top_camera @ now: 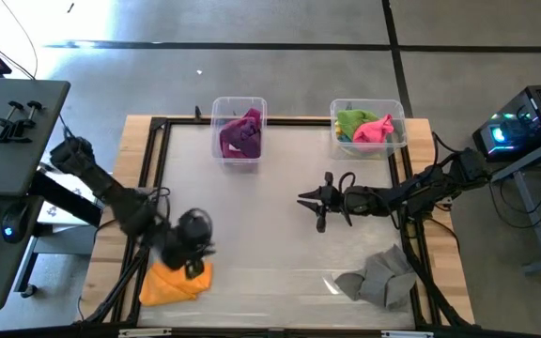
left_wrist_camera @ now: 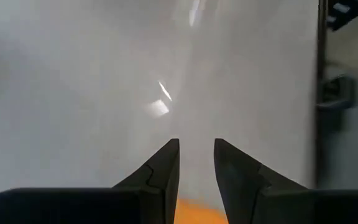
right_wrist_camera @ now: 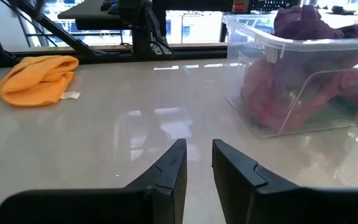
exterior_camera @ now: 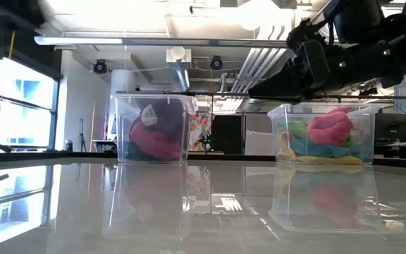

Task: Sort towels by color in basket
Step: Put the orange towel into the right transparent bin

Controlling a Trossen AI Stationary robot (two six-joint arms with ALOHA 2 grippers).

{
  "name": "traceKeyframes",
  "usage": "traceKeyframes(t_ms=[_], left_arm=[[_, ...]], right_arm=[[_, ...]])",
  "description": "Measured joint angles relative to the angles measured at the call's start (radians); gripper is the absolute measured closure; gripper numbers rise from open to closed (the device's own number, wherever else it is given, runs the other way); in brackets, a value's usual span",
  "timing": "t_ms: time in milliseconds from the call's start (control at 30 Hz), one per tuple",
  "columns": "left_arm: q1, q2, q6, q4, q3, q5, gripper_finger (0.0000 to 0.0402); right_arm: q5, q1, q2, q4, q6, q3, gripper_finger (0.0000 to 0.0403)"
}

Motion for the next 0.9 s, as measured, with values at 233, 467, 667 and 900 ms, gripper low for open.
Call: traceKeyframes(t_ms=[233,467,667,900], left_arm=[[-0.187,0.038,-0.638,-0.050,0.000,0.060,0.0317],[-0.226,0.104,-0.833,-0.123,0.000,-0.015,0.0295],[-0.223,0.167,-1.114,-0.304,0.000,0.191,0.0249],[-0.216,0.207,-1.211,-0.252,-0.035,0.477,0.0193]], right_arm=[[0.000,0.000,0.000,0.002,-0.019,0.000,0.0333],[0.002,-0.012,0.000,0.017,-0.101,0.000,0.0333],[0.003,-0.028,0.000,0.014,-0.100,0.000,0.0333],[0.003,-0.027,0.000,0.007,-0.100,0.000,0.0333]])
